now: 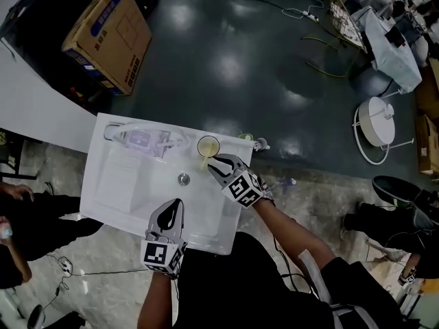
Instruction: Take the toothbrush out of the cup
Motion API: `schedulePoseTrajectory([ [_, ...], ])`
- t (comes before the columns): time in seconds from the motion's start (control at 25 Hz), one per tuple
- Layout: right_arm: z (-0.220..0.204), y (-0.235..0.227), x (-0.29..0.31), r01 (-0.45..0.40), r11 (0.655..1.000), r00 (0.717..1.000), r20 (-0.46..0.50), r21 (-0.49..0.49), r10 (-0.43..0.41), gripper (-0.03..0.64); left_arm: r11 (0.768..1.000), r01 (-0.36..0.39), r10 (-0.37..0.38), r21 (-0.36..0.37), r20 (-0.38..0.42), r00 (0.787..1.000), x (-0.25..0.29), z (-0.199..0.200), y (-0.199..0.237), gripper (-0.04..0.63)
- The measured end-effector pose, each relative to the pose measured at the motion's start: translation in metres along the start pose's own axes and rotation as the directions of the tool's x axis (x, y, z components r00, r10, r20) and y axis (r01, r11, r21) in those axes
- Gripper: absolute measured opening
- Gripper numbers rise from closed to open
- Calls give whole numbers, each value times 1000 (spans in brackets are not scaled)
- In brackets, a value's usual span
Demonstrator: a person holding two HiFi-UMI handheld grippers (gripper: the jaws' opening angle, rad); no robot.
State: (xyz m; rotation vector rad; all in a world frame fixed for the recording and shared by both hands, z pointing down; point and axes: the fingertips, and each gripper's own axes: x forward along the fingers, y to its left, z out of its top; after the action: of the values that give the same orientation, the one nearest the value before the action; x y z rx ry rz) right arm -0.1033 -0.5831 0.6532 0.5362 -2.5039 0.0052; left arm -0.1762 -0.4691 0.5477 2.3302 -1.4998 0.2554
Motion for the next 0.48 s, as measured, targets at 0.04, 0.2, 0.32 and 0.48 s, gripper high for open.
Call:
schedulePoseTrajectory([
  [0.04,1,-1,1,1,1000,1000,3,-1,-1,103,1000,-3,3,-1,-2,1000,-1,-2,1,9],
  [0.2,6,-1,6,-2,1000,1000,18,-14,2,116,1000,-17,17,-7,-14,1000,-6,-8,3,9],
  [0.32,8,0,12,-4,1000,1000,17,-26,4,126,999,-29,29,-14,-18,999,-7,-10,6,9],
  [0.48,10,-2,19,12,999,1000,15,-49,-11,129,999,-31,31,-23,-14,999,-5,-11,7,9],
])
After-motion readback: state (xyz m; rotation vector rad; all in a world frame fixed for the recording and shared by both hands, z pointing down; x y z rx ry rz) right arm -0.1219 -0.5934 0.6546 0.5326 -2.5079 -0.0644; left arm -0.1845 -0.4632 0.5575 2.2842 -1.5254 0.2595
